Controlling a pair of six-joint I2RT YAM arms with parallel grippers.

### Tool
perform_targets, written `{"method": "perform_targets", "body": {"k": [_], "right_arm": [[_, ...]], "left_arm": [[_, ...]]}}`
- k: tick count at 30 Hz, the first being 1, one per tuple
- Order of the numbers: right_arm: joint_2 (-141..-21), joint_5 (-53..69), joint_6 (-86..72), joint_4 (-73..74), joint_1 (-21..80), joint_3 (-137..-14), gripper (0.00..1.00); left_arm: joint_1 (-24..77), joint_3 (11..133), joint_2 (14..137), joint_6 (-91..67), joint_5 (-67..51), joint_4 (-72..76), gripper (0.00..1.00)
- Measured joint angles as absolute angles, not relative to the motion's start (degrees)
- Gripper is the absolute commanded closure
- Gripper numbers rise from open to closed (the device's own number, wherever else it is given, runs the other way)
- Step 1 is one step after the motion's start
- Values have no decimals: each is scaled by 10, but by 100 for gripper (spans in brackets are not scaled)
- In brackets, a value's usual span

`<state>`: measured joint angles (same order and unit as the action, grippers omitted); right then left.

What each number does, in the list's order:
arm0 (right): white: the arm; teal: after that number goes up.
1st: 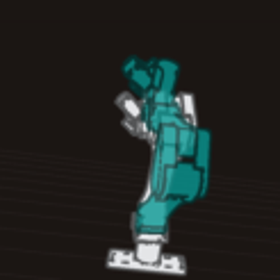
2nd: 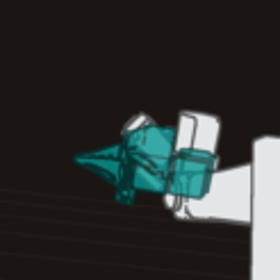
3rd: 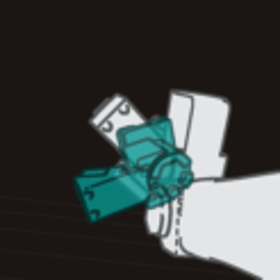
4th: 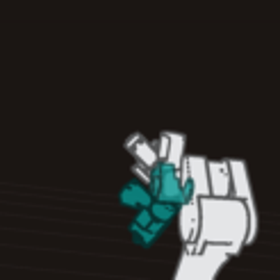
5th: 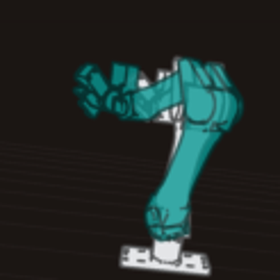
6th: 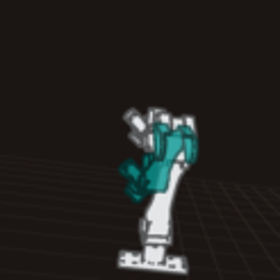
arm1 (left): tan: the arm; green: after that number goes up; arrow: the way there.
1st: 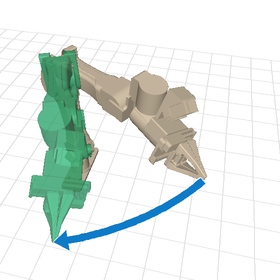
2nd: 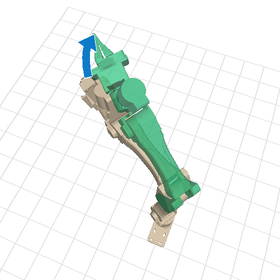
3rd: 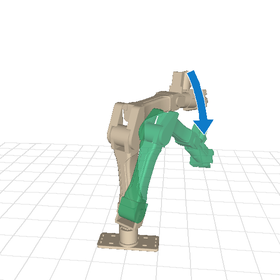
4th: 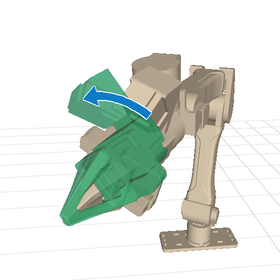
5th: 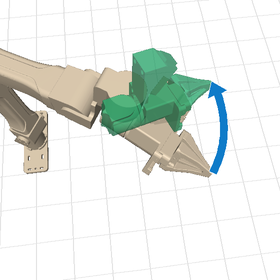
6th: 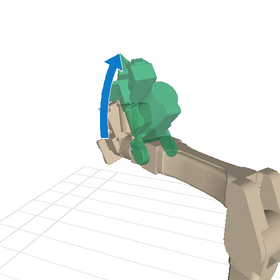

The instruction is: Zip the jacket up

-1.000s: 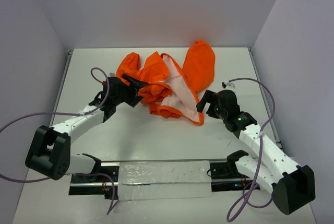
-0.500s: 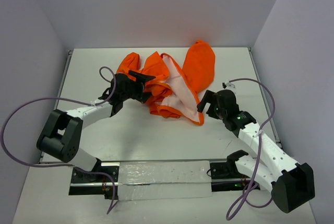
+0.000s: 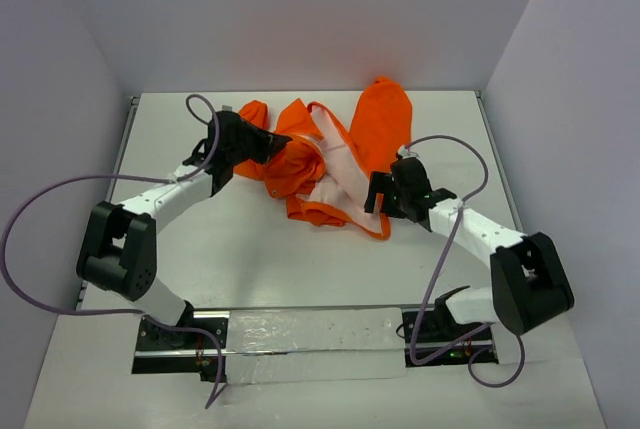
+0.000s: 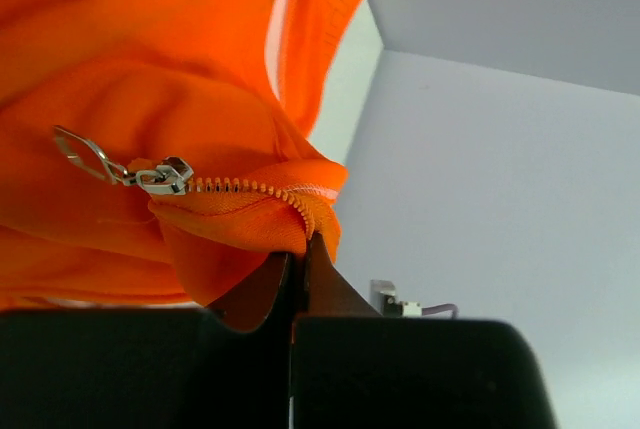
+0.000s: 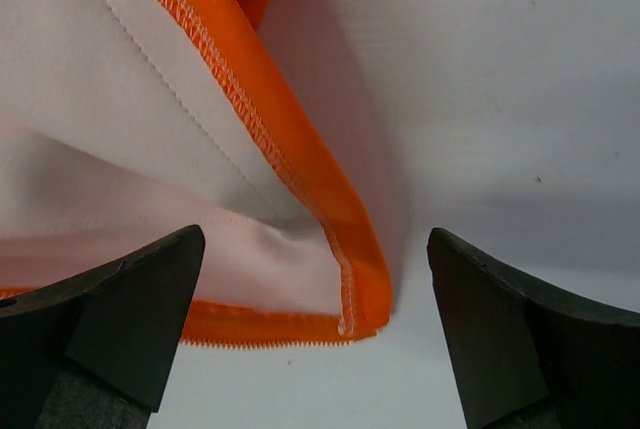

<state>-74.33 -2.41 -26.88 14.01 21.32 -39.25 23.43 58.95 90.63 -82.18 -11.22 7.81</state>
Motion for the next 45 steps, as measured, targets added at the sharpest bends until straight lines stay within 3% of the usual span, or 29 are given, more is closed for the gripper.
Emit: {"method": "perform_targets", "body": {"k": [5, 7, 10, 12, 14, 24, 30, 38, 45], "right_arm": [[-814, -10, -240, 103, 213, -415, 2], [-835, -1, -232, 88, 212, -421, 16], [-852, 22, -222, 69, 211, -424, 42], [-853, 39, -220, 58, 211, -424, 75], [-849, 56, -224, 52, 211, -425, 100], [-641, 77, -245, 112, 211, -477, 100], [-567, 42, -237, 203, 211, -673, 100], [-561, -51, -207, 345, 210, -1001, 100], [-556, -96, -191, 444, 210, -1163, 100]], "left_arm": [[206, 646, 906, -724, -105, -8, 100], [202, 679, 906, -683, -99, -47, 100], [201, 737, 906, -620, -79, -105, 100], [202, 776, 906, -581, -62, -138, 100], [201, 809, 906, -543, -41, -164, 100], [197, 1009, 916, -377, 109, -319, 100], [187, 1103, 875, -288, 169, -365, 100], [175, 1288, 814, -186, 262, -439, 100], [175, 1286, 694, -126, 308, -429, 100]]}}
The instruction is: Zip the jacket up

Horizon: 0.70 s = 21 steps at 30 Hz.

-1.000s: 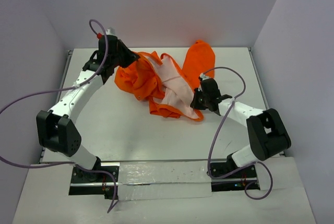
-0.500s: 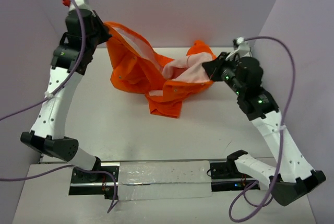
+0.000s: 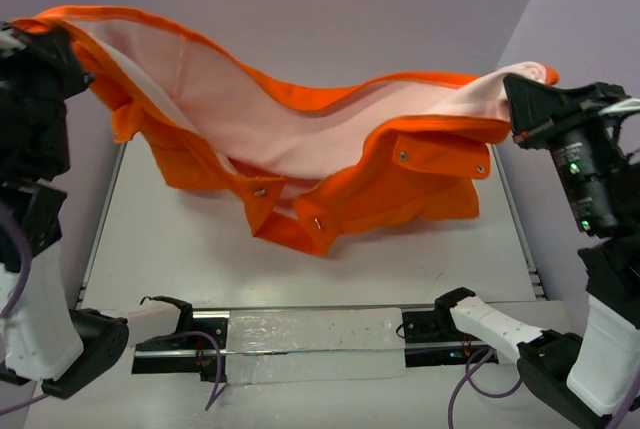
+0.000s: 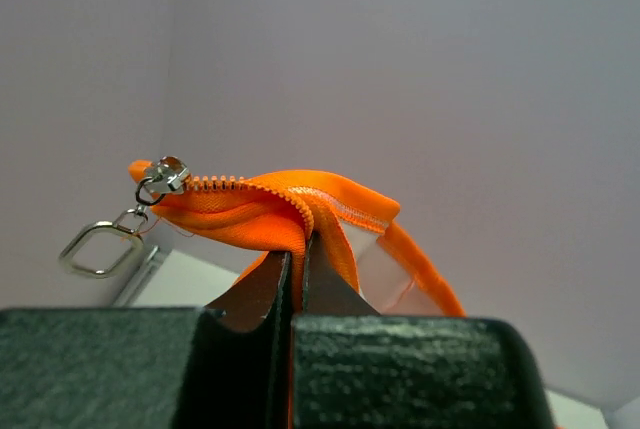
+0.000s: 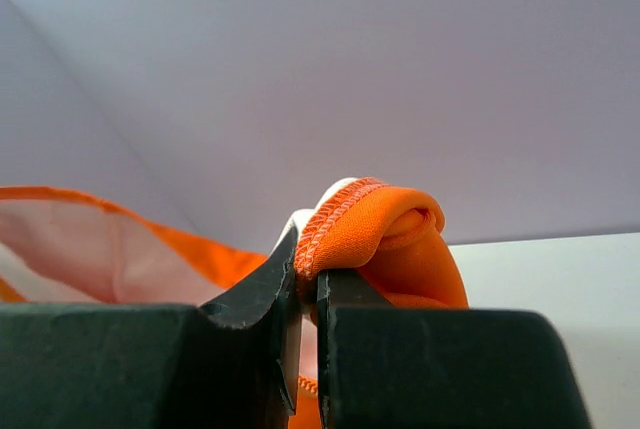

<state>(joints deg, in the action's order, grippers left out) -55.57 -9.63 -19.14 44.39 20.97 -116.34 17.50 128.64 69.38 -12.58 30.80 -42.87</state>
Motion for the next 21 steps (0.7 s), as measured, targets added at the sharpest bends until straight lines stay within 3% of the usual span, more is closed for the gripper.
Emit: {"method": "perform_targets", "body": {"k": [6, 12, 16, 21], "right_arm": [[-547, -75, -190, 464, 210, -1157, 100], [-570, -64, -198, 452, 210, -993, 100], [-643, -76, -209, 440, 208, -901, 100], [-811, -84, -213, 427, 181, -904, 100]], "left_arm": [[175, 1234, 658, -134, 249, -402, 100], [175, 928, 634, -181, 150, -318, 100], [175, 788, 699, -202, 108, -292, 100], [164, 774, 777, -214, 93, -281, 100]]}}
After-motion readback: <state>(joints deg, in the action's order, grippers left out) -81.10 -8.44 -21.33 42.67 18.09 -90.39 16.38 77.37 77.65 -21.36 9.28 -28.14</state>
